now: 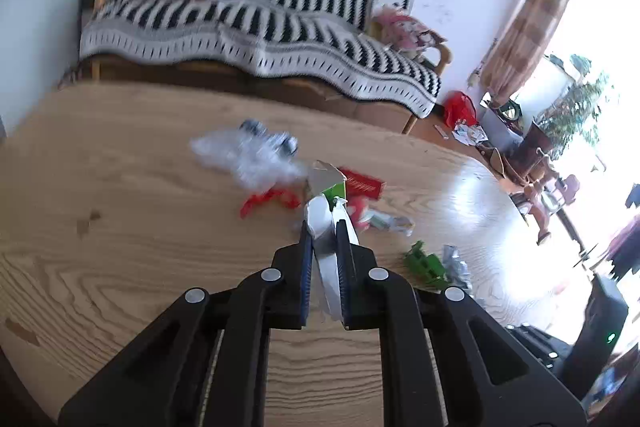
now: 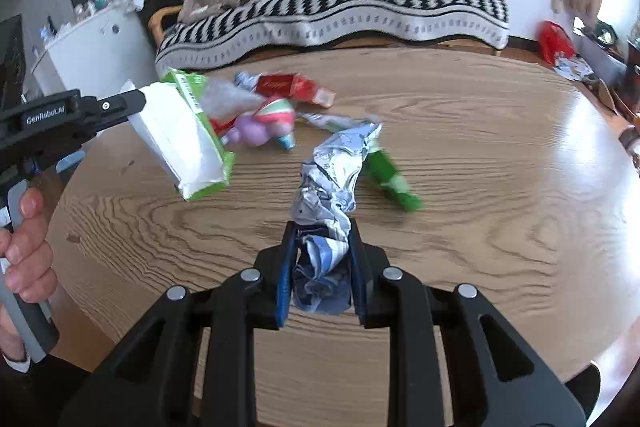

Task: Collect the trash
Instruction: 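Carry the foil wrapper and tissue pack to the bin and open both tools, then grasp the purple-red squishy toy with the left tool while the right tool grasps the green toy truck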

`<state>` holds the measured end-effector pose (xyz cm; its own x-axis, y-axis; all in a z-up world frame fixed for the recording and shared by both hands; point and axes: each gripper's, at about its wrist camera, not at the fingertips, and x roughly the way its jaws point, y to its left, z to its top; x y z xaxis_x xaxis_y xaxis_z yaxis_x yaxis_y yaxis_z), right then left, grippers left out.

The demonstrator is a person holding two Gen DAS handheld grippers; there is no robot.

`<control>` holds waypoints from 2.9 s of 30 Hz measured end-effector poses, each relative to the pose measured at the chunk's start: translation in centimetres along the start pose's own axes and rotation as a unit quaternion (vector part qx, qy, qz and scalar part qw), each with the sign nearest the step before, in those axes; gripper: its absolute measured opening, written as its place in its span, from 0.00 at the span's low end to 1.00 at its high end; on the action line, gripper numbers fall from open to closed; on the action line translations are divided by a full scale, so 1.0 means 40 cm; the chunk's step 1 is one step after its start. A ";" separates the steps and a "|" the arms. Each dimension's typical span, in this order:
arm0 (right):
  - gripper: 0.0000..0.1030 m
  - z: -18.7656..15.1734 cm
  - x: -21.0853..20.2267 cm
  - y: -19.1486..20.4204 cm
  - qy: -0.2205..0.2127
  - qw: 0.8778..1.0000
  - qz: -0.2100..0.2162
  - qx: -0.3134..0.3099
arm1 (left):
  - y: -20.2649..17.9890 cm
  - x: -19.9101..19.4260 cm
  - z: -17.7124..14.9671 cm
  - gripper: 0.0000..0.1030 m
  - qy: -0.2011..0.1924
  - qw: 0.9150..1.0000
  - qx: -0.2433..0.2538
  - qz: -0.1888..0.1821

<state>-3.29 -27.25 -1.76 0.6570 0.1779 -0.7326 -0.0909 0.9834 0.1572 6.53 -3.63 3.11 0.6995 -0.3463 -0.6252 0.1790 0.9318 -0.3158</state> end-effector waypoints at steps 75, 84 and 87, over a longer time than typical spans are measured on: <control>0.43 -0.658 -0.540 -0.924 0.040 0.875 -0.237 0.420 | -1.119 0.244 -0.795 0.75 0.198 0.855 0.387 -0.283; 0.68 -0.640 -0.550 -0.909 0.029 0.875 -0.252 0.412 | -1.090 0.217 -0.742 0.81 0.180 0.861 0.384 -0.282; 0.78 -0.620 -0.552 -0.898 0.018 0.876 -0.253 0.410 | -1.068 0.198 -0.707 0.84 0.168 0.866 0.381 -0.277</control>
<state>-33.11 -65.61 -7.65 0.4337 -0.2573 -0.8635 0.7821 0.5834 0.2189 -15.13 -49.25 -8.54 0.1421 -0.6560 -0.7412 0.9172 0.3688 -0.1506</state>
